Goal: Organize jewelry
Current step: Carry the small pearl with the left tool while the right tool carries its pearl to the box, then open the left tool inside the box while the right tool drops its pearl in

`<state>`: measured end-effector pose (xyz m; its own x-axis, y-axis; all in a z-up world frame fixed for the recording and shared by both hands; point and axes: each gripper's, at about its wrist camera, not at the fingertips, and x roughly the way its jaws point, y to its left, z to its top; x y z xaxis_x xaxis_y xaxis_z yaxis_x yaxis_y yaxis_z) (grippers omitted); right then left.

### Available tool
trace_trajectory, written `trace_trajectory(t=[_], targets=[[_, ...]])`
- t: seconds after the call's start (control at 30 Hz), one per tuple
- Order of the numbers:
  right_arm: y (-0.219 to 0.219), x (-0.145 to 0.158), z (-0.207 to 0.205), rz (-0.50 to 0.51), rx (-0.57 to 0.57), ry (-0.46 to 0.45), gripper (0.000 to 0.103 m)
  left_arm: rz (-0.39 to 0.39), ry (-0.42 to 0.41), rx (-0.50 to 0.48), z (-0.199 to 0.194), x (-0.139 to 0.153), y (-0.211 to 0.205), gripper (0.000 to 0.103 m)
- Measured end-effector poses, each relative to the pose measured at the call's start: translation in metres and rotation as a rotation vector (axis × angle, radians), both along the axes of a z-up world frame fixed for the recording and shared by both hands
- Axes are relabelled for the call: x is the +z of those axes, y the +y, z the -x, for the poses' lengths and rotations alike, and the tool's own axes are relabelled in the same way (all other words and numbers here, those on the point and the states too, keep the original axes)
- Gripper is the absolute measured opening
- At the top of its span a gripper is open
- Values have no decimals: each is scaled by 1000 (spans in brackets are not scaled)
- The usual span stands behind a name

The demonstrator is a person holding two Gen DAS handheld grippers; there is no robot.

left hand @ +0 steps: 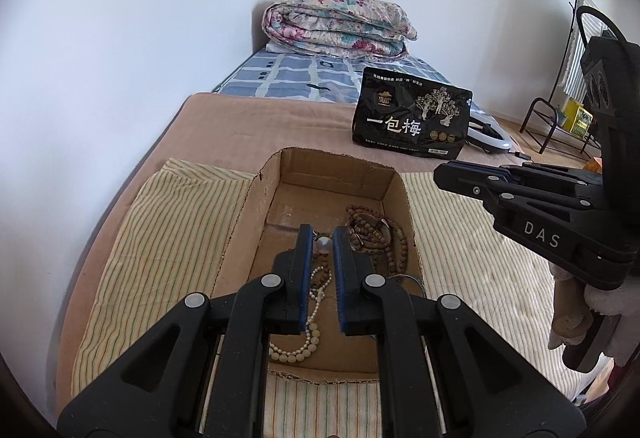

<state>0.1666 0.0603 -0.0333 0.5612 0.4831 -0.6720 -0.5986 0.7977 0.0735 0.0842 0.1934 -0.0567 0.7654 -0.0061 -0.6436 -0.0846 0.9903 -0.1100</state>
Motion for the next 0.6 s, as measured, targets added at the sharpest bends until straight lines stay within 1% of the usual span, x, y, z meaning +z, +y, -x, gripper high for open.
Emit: trace_trajectory(t=[0.2, 0.5, 0.53, 0.57, 0.6], targets=[[13, -10, -9, 4, 6, 14, 6, -3, 20, -5, -7, -8, 1, 8], [22, -20, -18, 4, 10, 38, 7, 0, 33, -3, -13, -12, 3, 8], [22, -20, -18, 4, 9, 38, 8, -2, 36, -3, -13, -12, 2, 8], [22, -20, -18, 3, 8, 39, 14, -3, 39, -4, -14, -13, 3, 8], [23, -20, -18, 3, 4, 37, 21, -6, 42, -2, -14, -13, 2, 8]])
